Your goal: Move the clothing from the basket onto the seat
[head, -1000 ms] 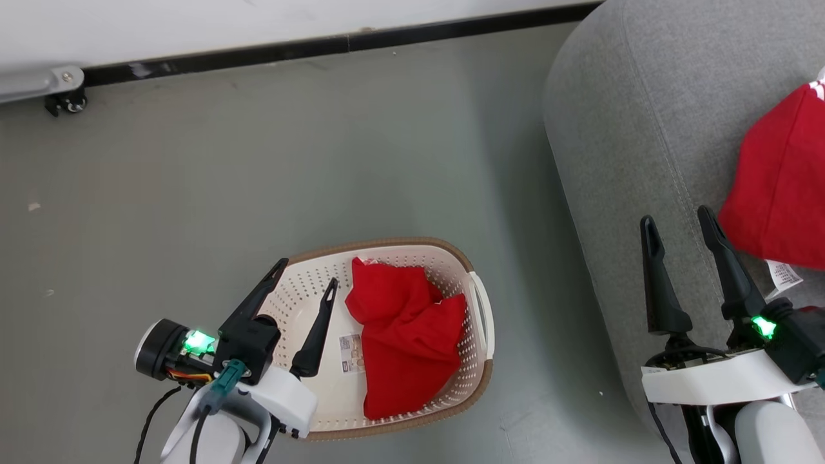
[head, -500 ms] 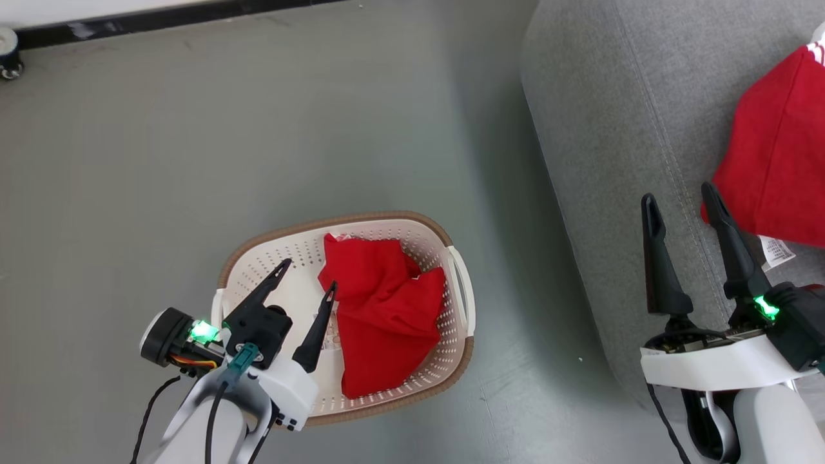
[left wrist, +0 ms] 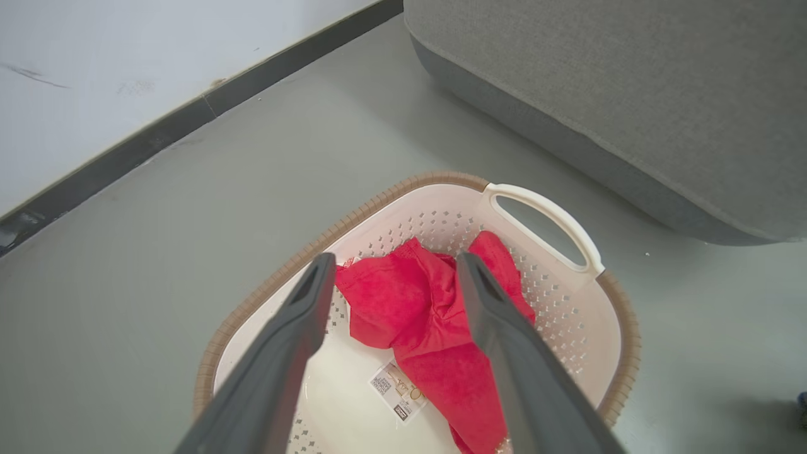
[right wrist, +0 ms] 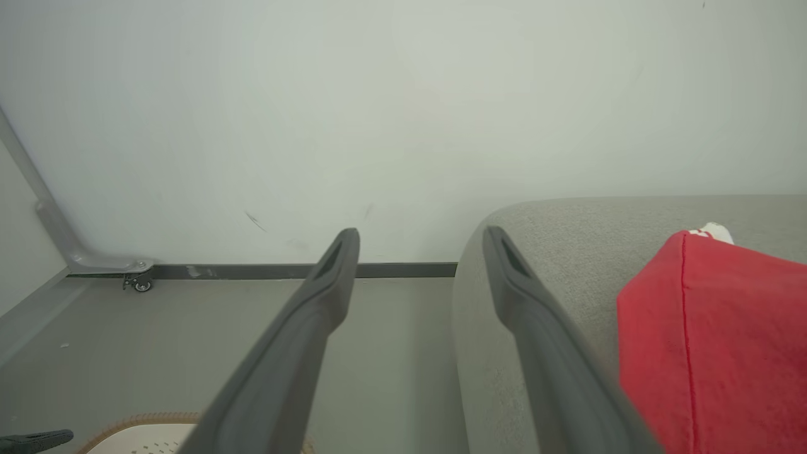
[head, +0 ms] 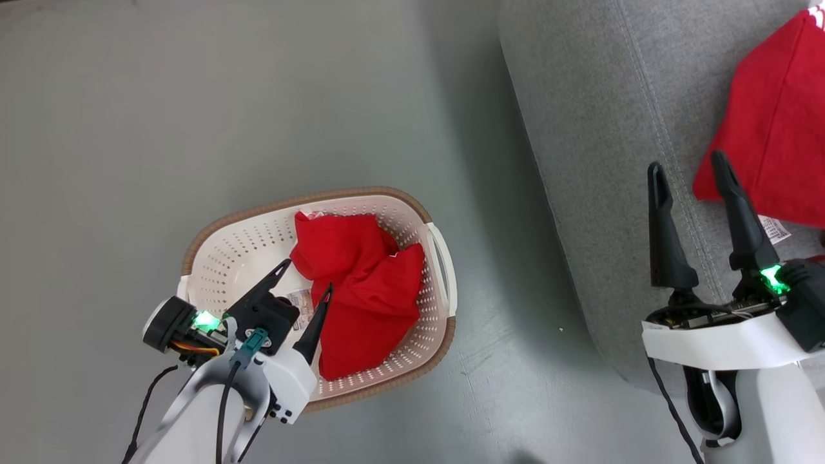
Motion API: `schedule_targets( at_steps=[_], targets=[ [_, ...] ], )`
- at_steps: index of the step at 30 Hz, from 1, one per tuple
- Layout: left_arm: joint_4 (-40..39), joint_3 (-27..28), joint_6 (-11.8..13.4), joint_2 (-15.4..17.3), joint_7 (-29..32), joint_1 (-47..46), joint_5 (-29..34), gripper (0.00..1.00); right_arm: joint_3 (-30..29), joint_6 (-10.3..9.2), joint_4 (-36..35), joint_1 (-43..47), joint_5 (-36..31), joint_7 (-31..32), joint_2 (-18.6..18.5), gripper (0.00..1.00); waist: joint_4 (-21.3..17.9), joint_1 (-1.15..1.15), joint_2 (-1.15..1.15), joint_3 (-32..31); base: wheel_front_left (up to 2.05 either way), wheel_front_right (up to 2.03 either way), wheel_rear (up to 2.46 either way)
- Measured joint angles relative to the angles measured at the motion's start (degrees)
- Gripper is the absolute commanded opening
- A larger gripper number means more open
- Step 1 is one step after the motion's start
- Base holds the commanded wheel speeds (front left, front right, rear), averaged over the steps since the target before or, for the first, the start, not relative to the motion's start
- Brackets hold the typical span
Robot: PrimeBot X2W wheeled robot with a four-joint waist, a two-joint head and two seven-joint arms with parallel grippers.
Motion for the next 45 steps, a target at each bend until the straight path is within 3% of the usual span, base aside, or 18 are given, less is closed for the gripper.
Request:
schedule_targets(
  at_steps=[29,45],
  targets=[
    [11.61,-4.0,-3.1,-1.16,1.01,-7.1,3.34,1.0,0.84,0.0,1.63,-6.41,2.94,-1.31,0.01,1.0,-4.1,0.0,0.0,8.2,0.0,0.0,0.0],
    [17.66,-5.6,-2.72,-1.31,2.46,-12.49,6.04,1.0,0.7,0.0,2.35,-7.69,4.12,-1.81,0.01,1.0,-5.84,0.0,0.0,11.4,0.0,0.0,0.0]
  ],
)
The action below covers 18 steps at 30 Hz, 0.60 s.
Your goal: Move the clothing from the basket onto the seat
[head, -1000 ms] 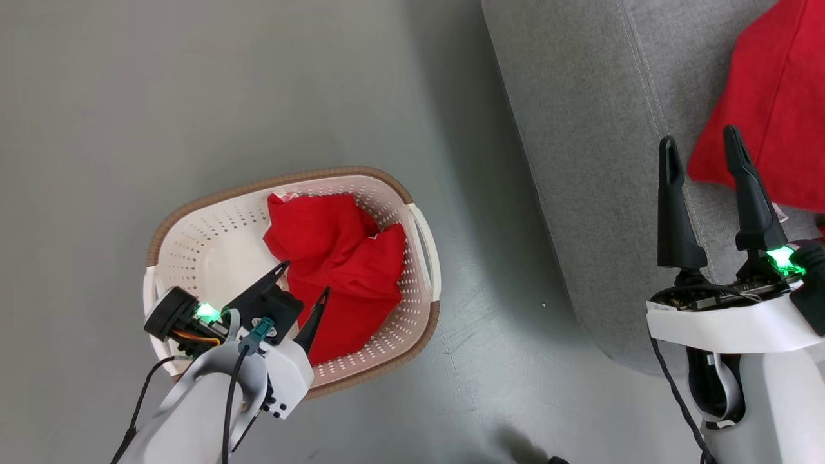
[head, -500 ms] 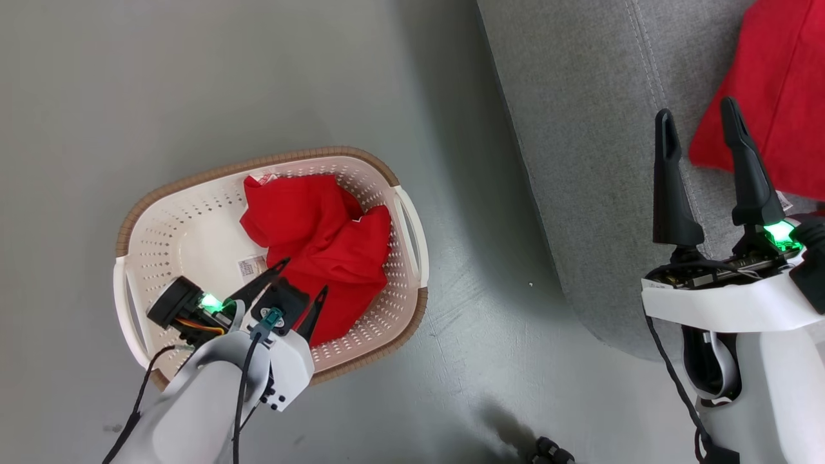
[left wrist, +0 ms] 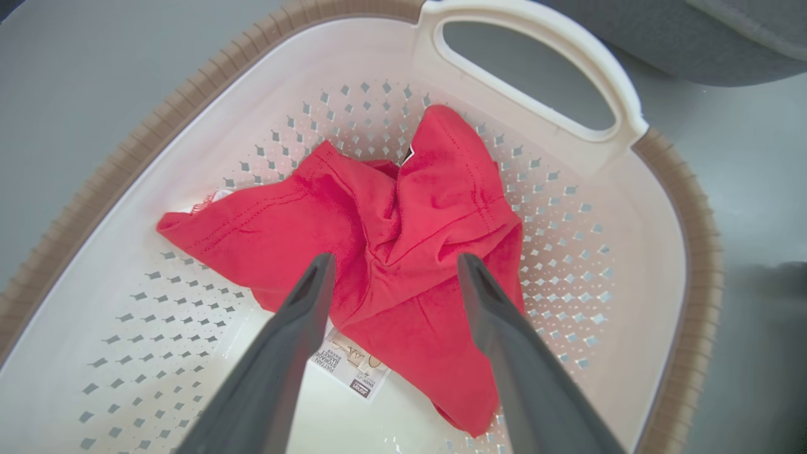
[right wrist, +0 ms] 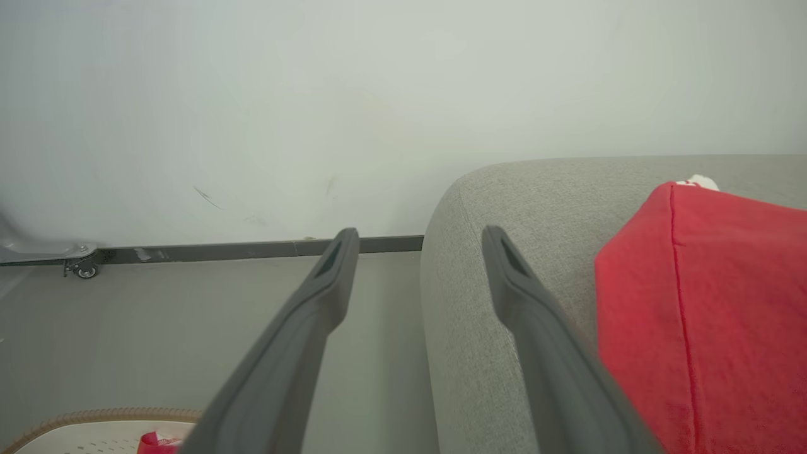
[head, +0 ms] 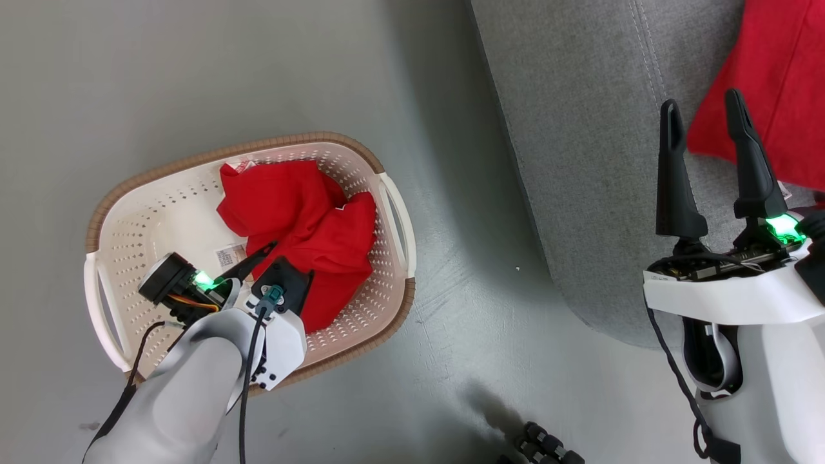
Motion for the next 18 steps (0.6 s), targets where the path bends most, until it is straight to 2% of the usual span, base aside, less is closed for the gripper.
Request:
schedule_targets(
  at_steps=[18],
  targets=[
    [5.89,-2.22,0.49,-1.34,1.59,-3.89,2.45,1.0,0.79,0.0,0.89,-1.39,1.83,-0.01,0.02,1.0,-2.67,0.0,0.0,2.76,0.0,0.0,0.0]
  ],
)
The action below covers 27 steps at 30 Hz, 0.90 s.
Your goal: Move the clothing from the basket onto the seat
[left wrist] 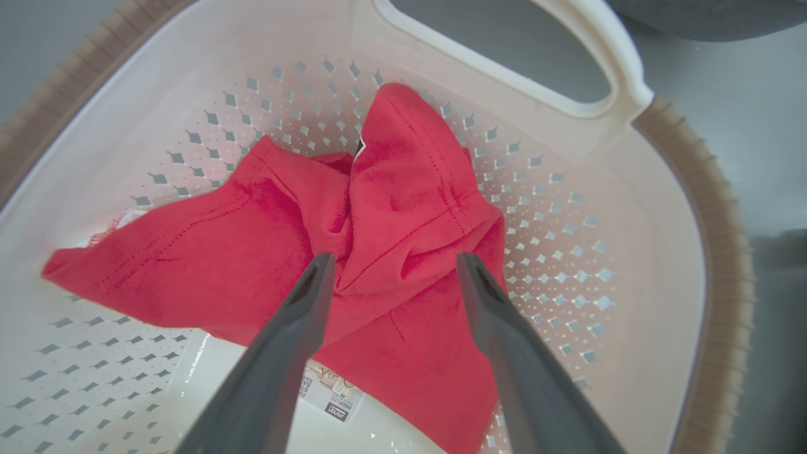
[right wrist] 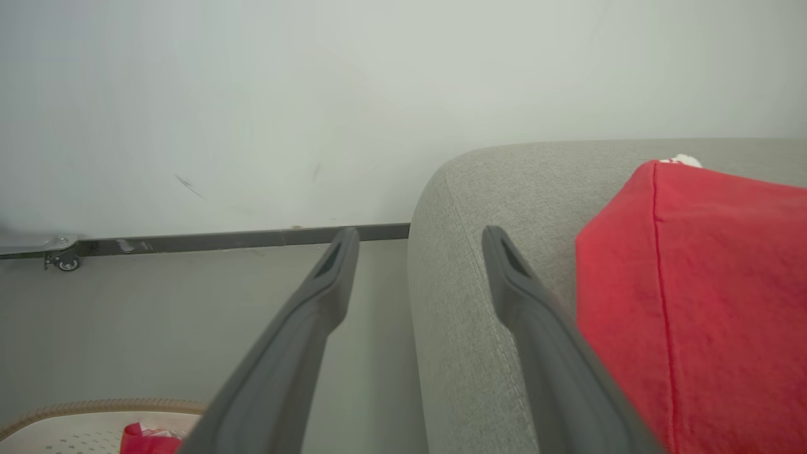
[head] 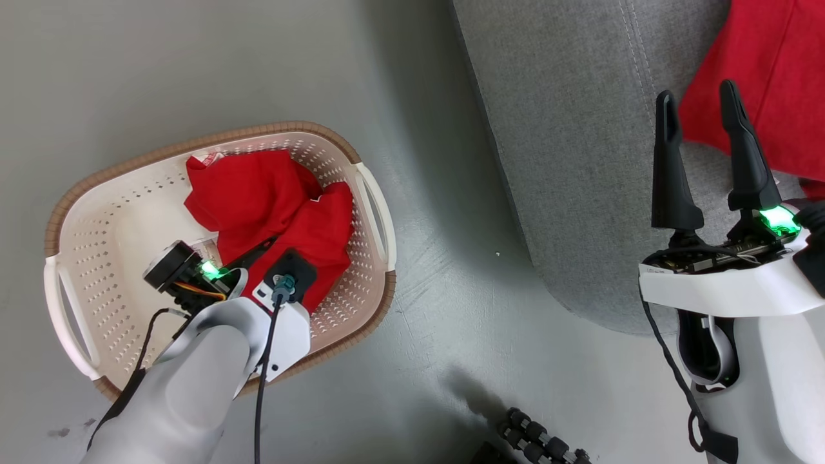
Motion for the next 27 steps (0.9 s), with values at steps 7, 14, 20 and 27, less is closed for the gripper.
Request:
schedule_targets(
  at_steps=[7,14,20,27],
  targets=[
    [1.67,-0.44,0.3,-1.35,0.07,-1.52,0.35,1.0,0.46,0.0,-0.24,-0.72,0.53,0.0,0.02,1.0,-0.95,0.0,0.0,0.88,0.0,0.0,0.0],
    [3.78,-0.37,1.04,-1.35,0.15,-3.09,0.51,1.0,1.02,0.0,-0.75,-0.72,0.58,-0.01,0.04,1.0,-1.59,0.0,0.0,1.54,0.0,0.0,0.0],
    [5.15,-0.74,1.82,-1.66,0.15,-4.24,1.46,1.0,1.22,0.0,-1.08,-0.72,0.57,-0.01,0.04,1.0,-1.84,0.0,0.0,2.12,0.0,0.0,0.0],
    [6.71,-2.78,2.53,-4.04,0.15,-5.75,2.99,1.0,0.89,0.0,-1.81,-0.7,0.43,-0.08,0.07,1.0,-1.69,0.0,0.0,2.71,0.0,0.0,0.0]
  ],
)
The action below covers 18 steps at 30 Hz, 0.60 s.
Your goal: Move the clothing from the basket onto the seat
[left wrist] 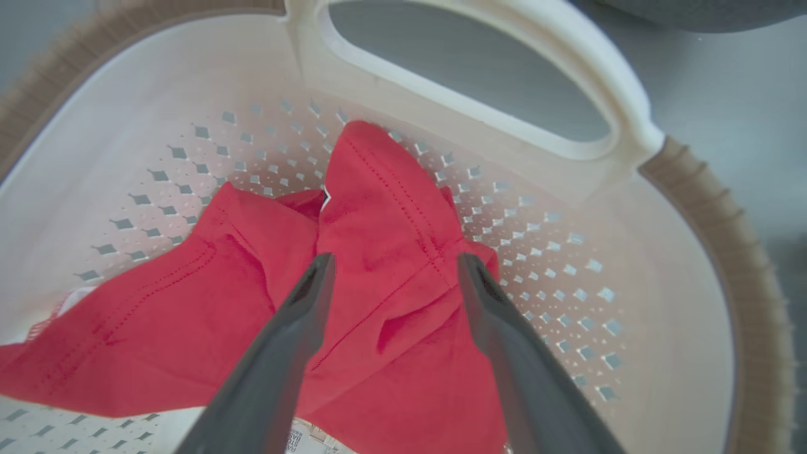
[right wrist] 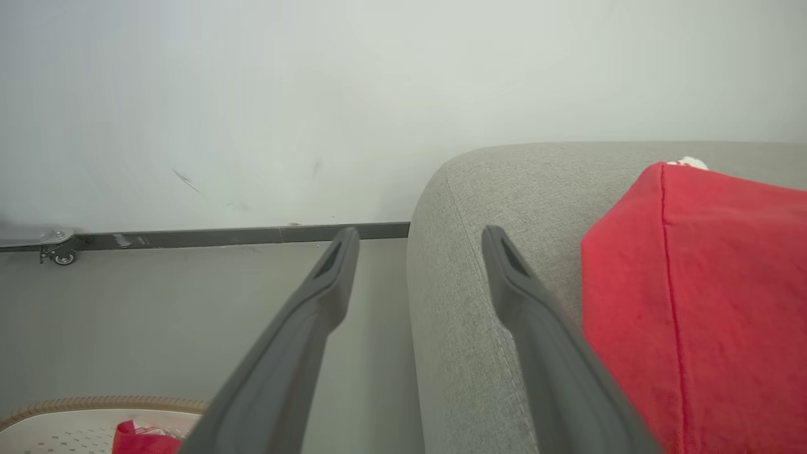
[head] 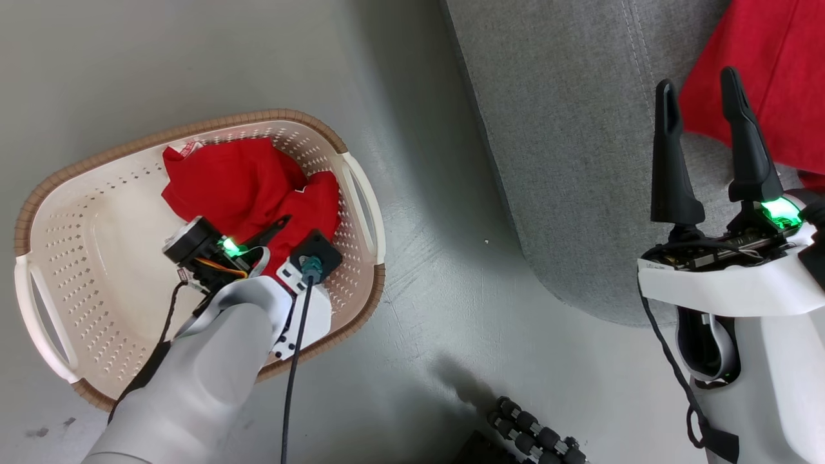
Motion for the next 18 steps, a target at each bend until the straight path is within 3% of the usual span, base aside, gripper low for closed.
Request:
schedule_targets(
  at_steps=[7,8,9,12,14,18],
  targets=[
    [1.94,-1.43,-0.08,-0.84,0.38,-1.38,1.36,1.0,-0.51,0.0,-0.76,0.12,-0.62,0.0,0.01,1.0,0.47,0.0,0.0,0.25,0.0,0.0,0.0],
    [2.23,-1.65,-0.07,-0.99,0.78,-1.66,1.58,0.72,-0.53,0.0,-0.78,0.12,-0.62,0.0,0.01,1.0,0.55,0.01,0.0,0.27,0.0,0.0,0.0],
    [2.59,-1.87,-0.02,-1.11,0.86,-1.94,1.94,0.51,-0.53,0.0,-0.82,0.13,-0.62,0.0,0.01,1.0,0.62,0.0,0.0,0.29,0.0,0.0,0.0],
    [3.55,-2.15,0.48,-1.05,1.26,-2.21,2.55,0.28,-0.53,0.0,-1.07,0.14,-0.63,0.0,0.01,1.0,0.84,0.0,0.0,0.28,0.0,0.0,0.0],
    [3.94,-2.22,0.6,-0.94,1.26,-2.26,2.56,0.0,-0.52,0.0,-1.14,0.14,-0.65,0.0,0.01,1.0,0.97,0.0,0.0,0.27,0.0,0.0,0.0],
    [4.48,-2.16,1.36,-1.19,1.25,-2.79,2.55,0.0,-0.41,0.0,-1.24,0.15,-1.07,0.0,0.01,1.0,1.19,0.0,0.0,0.21,0.0,0.0,0.0]
  ],
)
